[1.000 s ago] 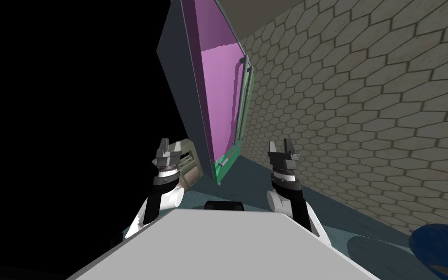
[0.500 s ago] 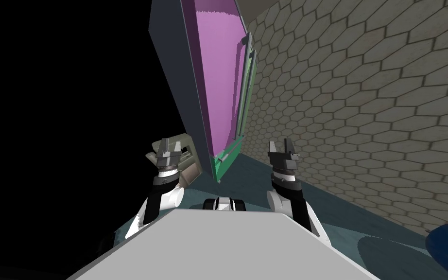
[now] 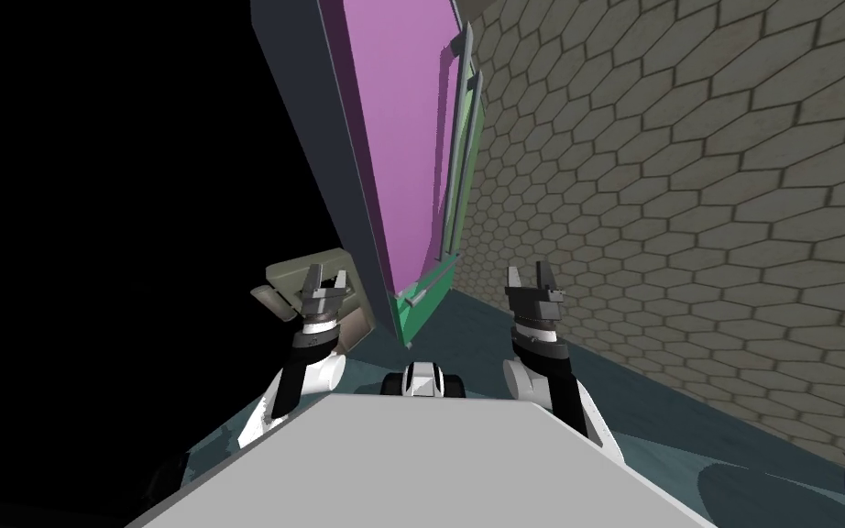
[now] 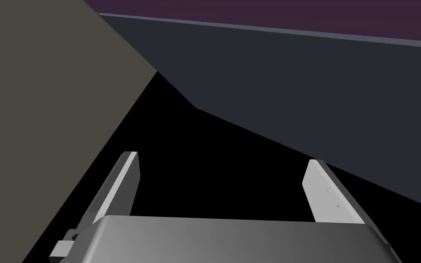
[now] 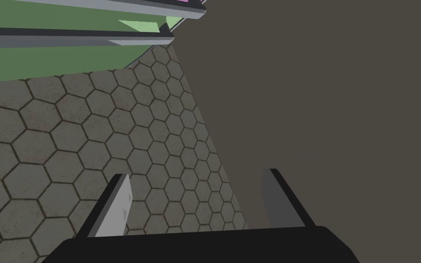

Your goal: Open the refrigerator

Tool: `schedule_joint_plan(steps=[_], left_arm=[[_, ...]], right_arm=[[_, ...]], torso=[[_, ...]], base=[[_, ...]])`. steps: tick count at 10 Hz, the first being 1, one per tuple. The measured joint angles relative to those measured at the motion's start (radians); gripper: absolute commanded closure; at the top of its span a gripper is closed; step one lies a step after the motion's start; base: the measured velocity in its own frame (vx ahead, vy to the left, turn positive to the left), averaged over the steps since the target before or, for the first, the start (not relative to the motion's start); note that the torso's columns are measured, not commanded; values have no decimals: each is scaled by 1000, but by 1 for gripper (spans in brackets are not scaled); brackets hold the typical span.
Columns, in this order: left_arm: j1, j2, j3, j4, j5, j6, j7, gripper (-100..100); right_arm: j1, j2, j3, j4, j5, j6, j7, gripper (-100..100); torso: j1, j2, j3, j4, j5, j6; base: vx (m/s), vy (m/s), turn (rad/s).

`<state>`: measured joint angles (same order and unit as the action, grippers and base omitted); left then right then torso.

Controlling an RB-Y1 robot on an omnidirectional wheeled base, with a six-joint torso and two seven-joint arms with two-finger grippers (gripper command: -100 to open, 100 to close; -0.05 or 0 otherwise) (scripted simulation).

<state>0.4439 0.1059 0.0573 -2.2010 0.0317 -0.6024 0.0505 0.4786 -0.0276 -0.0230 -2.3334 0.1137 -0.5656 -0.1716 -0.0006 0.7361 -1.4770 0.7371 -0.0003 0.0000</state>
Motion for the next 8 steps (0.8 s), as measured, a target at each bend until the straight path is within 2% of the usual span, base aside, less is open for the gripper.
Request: schedule_joint_plan(steps=[3, 8], left_arm=[[-6, 27, 8, 61, 23, -32, 24, -100], [-23, 44, 9, 176, 61, -85, 60, -100]], right_arm=[[0, 0, 0, 0, 0, 0, 0, 0], [0, 0, 0, 0, 0, 0, 0, 0]], torso=[[0, 4, 2, 1, 0, 0], [-2, 0, 0, 1, 0, 0]], base=[[130, -141, 7], [160, -165, 8]])
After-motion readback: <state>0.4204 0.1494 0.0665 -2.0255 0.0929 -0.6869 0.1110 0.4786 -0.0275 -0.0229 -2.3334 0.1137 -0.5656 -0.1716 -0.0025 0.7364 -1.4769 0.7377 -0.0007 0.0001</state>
